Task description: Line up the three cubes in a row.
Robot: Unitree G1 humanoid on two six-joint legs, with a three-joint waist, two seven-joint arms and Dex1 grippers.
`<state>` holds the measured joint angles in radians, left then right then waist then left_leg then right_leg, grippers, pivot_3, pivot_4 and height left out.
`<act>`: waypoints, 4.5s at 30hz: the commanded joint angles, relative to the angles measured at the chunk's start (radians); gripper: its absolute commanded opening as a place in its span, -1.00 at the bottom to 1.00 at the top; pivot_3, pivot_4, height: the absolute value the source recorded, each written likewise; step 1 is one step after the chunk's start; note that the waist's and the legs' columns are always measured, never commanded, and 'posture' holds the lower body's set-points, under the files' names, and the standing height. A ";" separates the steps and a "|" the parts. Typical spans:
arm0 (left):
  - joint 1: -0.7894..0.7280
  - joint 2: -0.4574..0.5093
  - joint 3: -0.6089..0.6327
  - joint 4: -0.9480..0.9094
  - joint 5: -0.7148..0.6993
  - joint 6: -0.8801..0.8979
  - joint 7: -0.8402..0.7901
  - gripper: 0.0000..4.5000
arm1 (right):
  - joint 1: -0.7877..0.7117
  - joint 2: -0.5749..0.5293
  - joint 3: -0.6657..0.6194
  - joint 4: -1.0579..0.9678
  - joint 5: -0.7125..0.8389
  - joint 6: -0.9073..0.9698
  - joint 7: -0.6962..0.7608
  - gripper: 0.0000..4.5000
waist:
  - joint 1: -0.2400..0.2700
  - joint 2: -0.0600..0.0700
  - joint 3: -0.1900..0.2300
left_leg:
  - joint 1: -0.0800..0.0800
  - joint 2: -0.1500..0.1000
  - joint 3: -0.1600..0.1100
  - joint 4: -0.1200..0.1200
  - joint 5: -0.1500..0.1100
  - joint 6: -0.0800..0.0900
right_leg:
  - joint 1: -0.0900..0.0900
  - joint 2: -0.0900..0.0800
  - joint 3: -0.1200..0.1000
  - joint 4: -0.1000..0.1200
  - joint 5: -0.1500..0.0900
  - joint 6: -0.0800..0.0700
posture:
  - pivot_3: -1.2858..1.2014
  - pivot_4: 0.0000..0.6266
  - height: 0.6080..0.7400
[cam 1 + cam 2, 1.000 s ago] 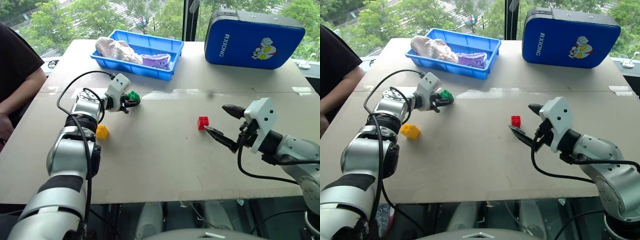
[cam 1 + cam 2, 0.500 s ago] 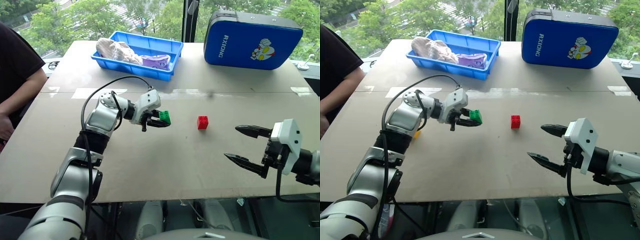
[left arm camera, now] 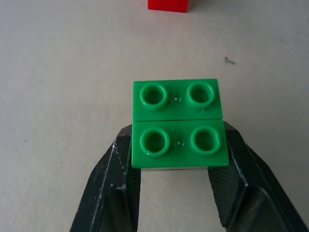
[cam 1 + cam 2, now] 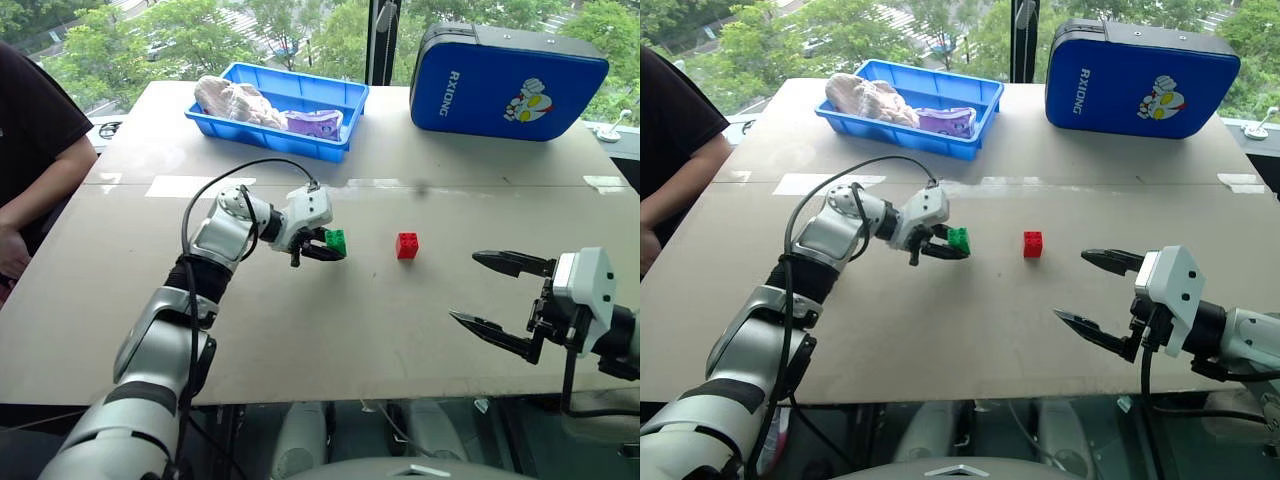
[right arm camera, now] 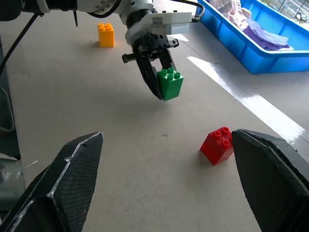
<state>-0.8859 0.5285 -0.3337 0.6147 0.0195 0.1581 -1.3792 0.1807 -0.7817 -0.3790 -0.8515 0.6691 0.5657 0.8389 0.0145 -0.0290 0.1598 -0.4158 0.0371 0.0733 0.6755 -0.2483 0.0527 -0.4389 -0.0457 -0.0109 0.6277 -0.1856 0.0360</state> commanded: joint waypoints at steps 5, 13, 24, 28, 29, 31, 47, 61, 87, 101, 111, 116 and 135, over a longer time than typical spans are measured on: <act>-0.080 -0.051 -0.009 0.094 0.023 -0.106 -0.031 -0.41 | 0.030 -0.013 -0.030 -0.058 0.029 -0.001 -0.045 0.96 | 0.001 0.000 0.000 | -0.001 0.000 0.000 0.000 0.000 0.000 | 0.000 0.000 0.000 0.000 0.000 0.000 | 0.03 -0.52 1.00; -0.121 -0.074 -0.014 0.200 0.047 -0.178 -0.039 -0.41 | 0.036 -0.018 -0.029 -0.084 0.047 0.008 -0.084 0.96 | 0.000 0.000 0.000 | 0.000 0.000 0.000 0.000 0.000 0.000 | 0.000 0.000 0.000 0.000 0.000 0.000 | 0.03 -0.52 1.00; -0.136 -0.096 -0.002 0.263 0.062 -0.219 -0.022 0.50 | 0.033 -0.034 -0.034 -0.085 0.064 0.007 -0.108 0.96 | 0.000 0.000 0.000 | 0.000 0.000 0.000 0.001 0.000 0.001 | 0.000 0.000 0.000 0.000 0.000 0.000 | 0.03 -0.52 1.00; -0.101 -0.039 0.031 0.159 0.025 -0.147 -0.050 0.96 | 0.032 -0.038 -0.033 -0.080 0.070 0.002 -0.106 0.96 | -0.001 0.000 0.000 | -0.001 0.000 -0.001 0.001 0.000 0.001 | 0.000 0.000 0.000 0.000 0.000 -0.001 | 0.03 -0.52 1.00; -0.078 -0.009 0.049 0.101 0.005 -0.111 -0.062 0.96 | 0.027 -0.039 -0.030 -0.075 0.071 0.000 -0.104 0.96 | -0.004 0.000 0.000 | -0.001 0.000 -0.001 0.001 0.000 0.000 | 0.000 0.000 0.000 0.000 0.001 -0.001 | 0.03 -0.52 1.00; -0.019 0.051 0.088 -0.029 -0.032 -0.026 -0.074 0.96 | 0.016 -0.038 -0.023 -0.064 0.079 -0.006 -0.098 0.96 | -0.014 0.000 0.000 | 0.000 0.001 0.000 0.001 0.000 0.000 | 0.000 0.000 0.000 0.000 0.002 -0.002 | 0.03 -0.52 1.00; 0.646 0.210 0.753 -0.995 -0.178 0.973 0.576 0.96 | -0.207 -0.024 0.165 0.084 0.125 -0.030 0.006 0.96 | -0.016 -0.001 0.000 | 0.001 0.003 -0.002 0.000 0.000 0.000 | 0.001 -0.002 -0.001 0.000 0.000 0.001 | 0.03 -0.52 1.00; 0.689 0.140 0.747 -0.955 -0.240 1.005 0.761 0.96 | -0.257 -0.049 0.202 0.103 0.101 -0.039 0.072 0.96 | -0.001 -0.001 -0.001 | 0.002 0.002 -0.002 0.000 0.000 0.000 | 0.002 -0.003 -0.002 0.000 0.002 -0.004 | 0.03 -0.52 1.00; 0.155 0.285 0.172 -0.075 -0.125 -0.123 -0.108 -0.41 | -0.158 -0.071 0.123 -0.015 0.137 -0.003 -0.045 0.96 | 0.007 -0.001 -0.001 | -0.001 0.000 0.000 0.000 -0.001 0.001 | 0.001 -0.005 -0.005 -0.002 0.002 -0.004 | 0.03 -0.52 1.00; -0.121 0.129 0.072 0.388 0.031 -0.457 -0.186 -0.41 | -0.096 -0.082 0.068 -0.120 0.195 0.050 -0.185 0.96 | 0.000 -0.003 0.000 | -0.002 0.001 0.000 0.001 -0.001 0.002 | 0.000 -0.002 -0.003 -0.001 0.002 -0.004 | 0.03 -0.52 1.00; -0.145 0.111 0.075 0.445 0.059 -0.502 -0.178 -0.41 | -0.073 -0.093 0.047 -0.126 0.209 0.053 -0.212 0.96 | 0.000 -0.003 -0.001 | -0.002 0.001 -0.001 0.003 -0.001 0.002 | 0.000 -0.002 -0.003 -0.001 0.002 -0.003 | 0.03 -0.52 1.00; -0.144 0.109 0.082 0.455 0.063 -0.500 -0.154 0.22 | -0.067 -0.101 0.039 -0.122 0.213 0.049 -0.210 0.96 | 0.000 -0.003 -0.001 | -0.002 0.001 -0.001 0.003 -0.001 0.002 | 0.000 -0.002 -0.003 -0.001 0.002 -0.003 | 0.03 -0.52 1.00; 0.848 0.250 0.734 -0.886 -0.451 0.384 0.219 0.96 | 0.214 -0.104 -0.227 -0.007 0.148 0.038 -0.097 0.96 | -0.009 -0.003 -0.001 | 0.002 0.004 0.000 0.002 -0.002 0.002 | 0.003 -0.007 -0.002 -0.001 0.000 0.001 | 0.03 -0.52 1.00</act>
<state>-0.1359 0.7941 0.2694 -0.0867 -0.3534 0.4325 -1.2513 0.3761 -0.8877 -0.5620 -0.8957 0.8513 0.6447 0.6851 0.0059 -0.0318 0.1587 -0.4132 0.0411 0.0731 0.6779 -0.2501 0.0548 -0.4351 -0.0539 -0.0130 0.6260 -0.1861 0.0367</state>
